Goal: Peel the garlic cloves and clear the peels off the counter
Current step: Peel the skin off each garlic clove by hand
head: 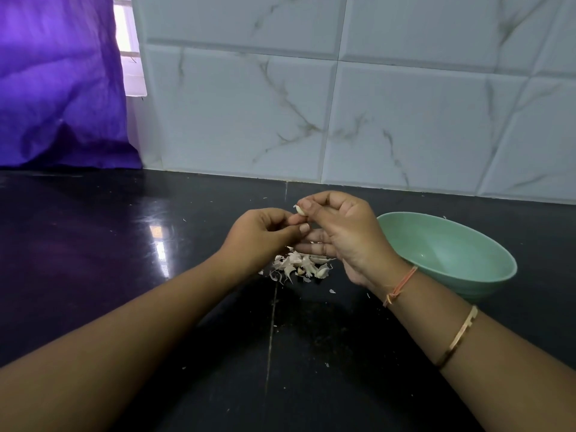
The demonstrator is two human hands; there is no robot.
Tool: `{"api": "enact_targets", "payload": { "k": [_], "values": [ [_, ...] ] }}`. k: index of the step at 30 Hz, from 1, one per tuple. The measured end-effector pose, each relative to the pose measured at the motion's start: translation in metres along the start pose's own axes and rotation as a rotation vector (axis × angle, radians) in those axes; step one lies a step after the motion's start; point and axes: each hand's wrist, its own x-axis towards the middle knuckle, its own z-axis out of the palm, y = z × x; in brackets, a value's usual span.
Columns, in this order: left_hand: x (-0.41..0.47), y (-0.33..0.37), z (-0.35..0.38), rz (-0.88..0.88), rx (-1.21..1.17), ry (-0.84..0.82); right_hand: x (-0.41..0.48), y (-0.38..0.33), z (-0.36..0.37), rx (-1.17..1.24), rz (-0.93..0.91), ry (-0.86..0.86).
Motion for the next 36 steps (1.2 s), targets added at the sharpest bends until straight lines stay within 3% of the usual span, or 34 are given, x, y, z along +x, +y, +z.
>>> {"api": "enact_targets", "payload": {
  "k": [6,13,16,19,22,25,28,32,36],
  "values": [
    [-0.001,0.001,0.002,0.031,0.057,0.032,-0.002,0.007,0.007,-0.691,-0.443,0.182],
    [-0.005,0.009,0.002,0.118,0.124,0.046,-0.009,-0.005,0.010,-0.971,-0.564,0.201],
    [-0.003,0.007,0.003,0.077,0.116,0.056,-0.009,-0.015,0.005,-1.121,-0.604,0.273],
    [-0.001,0.003,0.001,0.024,0.077,0.073,-0.005,-0.029,-0.010,-1.324,-0.484,0.341],
    [-0.001,0.001,0.001,0.022,0.096,0.068,-0.005,-0.040,-0.026,-1.499,-0.239,0.354],
    [-0.001,0.001,0.002,0.014,0.103,0.069,-0.009,-0.044,-0.039,-1.542,0.003,0.312],
    [0.000,0.000,0.001,0.000,0.105,0.070,-0.010,-0.046,-0.046,-1.518,0.124,0.280],
    [0.000,0.000,0.001,-0.014,0.101,0.079,-0.009,-0.045,-0.049,-1.496,0.128,0.294],
    [0.000,-0.001,0.001,-0.003,0.155,0.106,-0.005,-0.042,-0.044,-1.490,-0.080,0.396]
  ]
}}
